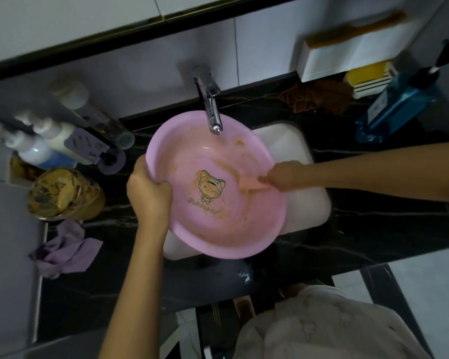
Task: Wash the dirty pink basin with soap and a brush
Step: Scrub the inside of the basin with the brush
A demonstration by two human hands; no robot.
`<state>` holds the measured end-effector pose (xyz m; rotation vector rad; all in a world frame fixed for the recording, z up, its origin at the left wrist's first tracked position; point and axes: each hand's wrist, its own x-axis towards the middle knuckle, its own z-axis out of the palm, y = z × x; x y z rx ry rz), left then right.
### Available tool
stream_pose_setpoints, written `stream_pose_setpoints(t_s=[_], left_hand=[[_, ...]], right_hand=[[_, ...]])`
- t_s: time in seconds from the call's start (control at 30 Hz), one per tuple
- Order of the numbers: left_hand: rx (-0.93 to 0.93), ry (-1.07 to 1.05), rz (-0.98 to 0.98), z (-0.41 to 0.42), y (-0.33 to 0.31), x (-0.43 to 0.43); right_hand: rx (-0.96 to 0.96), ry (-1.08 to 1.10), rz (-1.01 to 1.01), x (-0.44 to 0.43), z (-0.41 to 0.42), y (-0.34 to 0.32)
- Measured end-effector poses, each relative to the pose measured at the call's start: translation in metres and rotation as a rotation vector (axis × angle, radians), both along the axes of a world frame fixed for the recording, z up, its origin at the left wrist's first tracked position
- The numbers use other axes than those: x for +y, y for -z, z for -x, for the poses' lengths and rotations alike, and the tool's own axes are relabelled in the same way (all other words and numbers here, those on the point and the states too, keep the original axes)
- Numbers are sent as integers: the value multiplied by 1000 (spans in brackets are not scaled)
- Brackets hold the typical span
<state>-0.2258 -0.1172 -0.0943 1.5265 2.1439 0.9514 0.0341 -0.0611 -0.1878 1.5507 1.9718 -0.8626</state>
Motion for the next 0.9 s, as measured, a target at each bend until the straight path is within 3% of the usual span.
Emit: stream_pose_setpoints(t_s=[0.13, 0.17, 0.27, 0.37, 0.47, 0.6, 0.8, 0.83, 0.9], left_hand=[[-49, -20, -6, -4, 6, -3], [-59, -17, -7, -4, 9, -4], [-45, -20, -19, -2, 14, -7], [-43, -27, -14, -2, 14, -6], [-36, -33, -7, -2, 16, -6], [-31, -20, -14, 0, 19, -6], [-37, -30, -13, -3, 19, -8], [-37, -33, -7, -3, 19, -9], [-41, -32, 5, -2, 20, -12]], right_hand=[[26, 81, -156, 8, -8, -4], [-17, 8, -179, 14, -9, -3], [-29, -91, -40, 16, -9, -9], [-47, 13, -109, 20, -13, -8], [-71, -62, -62, 16, -9, -2], [35, 112, -147, 22, -18, -11], [-28, -177, 388, 13, -15, -6], [-31, -217, 429, 19, -14, -16], [-62, -278, 328, 37, -13, -22]])
